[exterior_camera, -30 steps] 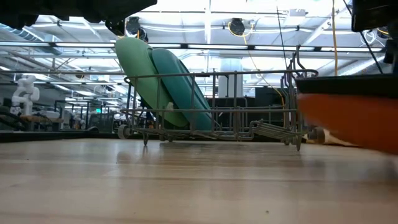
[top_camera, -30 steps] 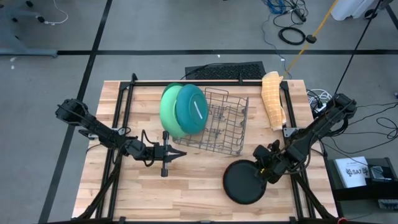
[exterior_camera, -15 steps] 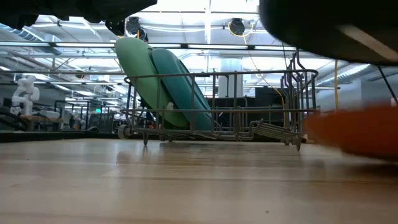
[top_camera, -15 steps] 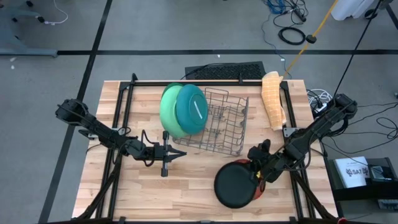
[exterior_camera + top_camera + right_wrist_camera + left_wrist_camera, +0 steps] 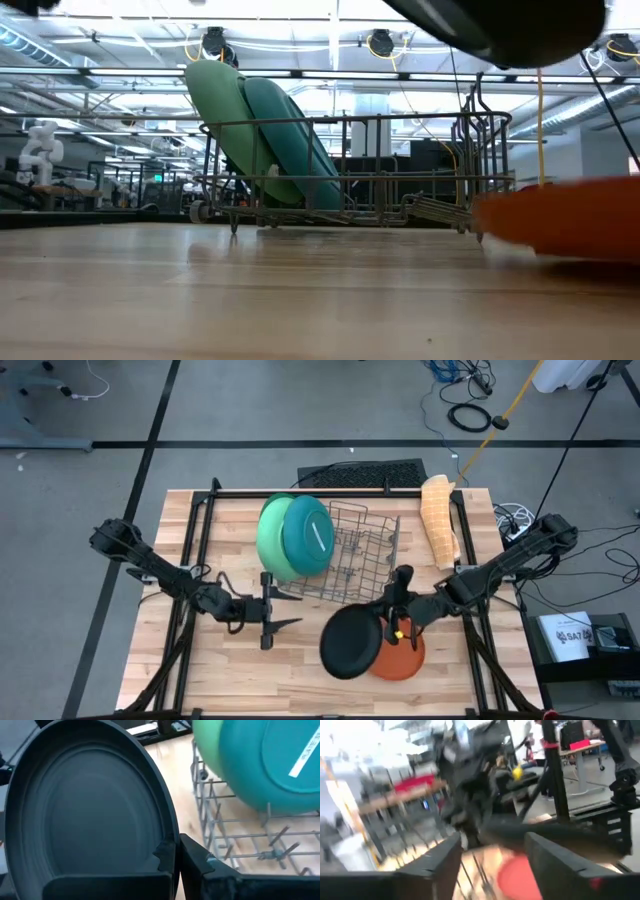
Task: Sort dishes
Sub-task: Put the black plate into the dish rack
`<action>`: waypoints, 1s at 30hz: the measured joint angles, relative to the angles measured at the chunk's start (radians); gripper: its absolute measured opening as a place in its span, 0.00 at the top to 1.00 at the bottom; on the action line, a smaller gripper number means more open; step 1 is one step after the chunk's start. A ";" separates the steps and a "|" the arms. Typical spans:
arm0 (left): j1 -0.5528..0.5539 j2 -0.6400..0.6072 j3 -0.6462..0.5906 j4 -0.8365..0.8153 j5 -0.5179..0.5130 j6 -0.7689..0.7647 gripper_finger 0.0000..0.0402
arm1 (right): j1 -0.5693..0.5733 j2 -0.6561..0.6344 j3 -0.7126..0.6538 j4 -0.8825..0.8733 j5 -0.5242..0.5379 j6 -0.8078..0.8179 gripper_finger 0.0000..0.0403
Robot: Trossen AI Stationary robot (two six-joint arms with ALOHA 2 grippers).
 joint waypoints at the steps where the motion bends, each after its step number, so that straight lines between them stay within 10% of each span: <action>1: -0.016 0.000 0.034 -0.025 -0.003 0.064 0.42 | -0.016 0.000 0.006 -0.008 -0.012 -0.010 0.99; 6: -0.061 0.001 0.279 -0.368 -0.137 0.272 0.38 | -0.083 0.000 0.060 -0.050 -0.005 -0.066 0.99; 14: -0.001 0.000 0.663 -0.915 -0.382 -0.129 0.38 | -0.121 0.000 0.162 -0.062 0.261 -0.290 1.00; 30: 0.060 0.000 0.734 -1.102 -0.463 -0.391 0.38 | -0.137 0.040 0.224 -0.082 0.923 -0.523 1.00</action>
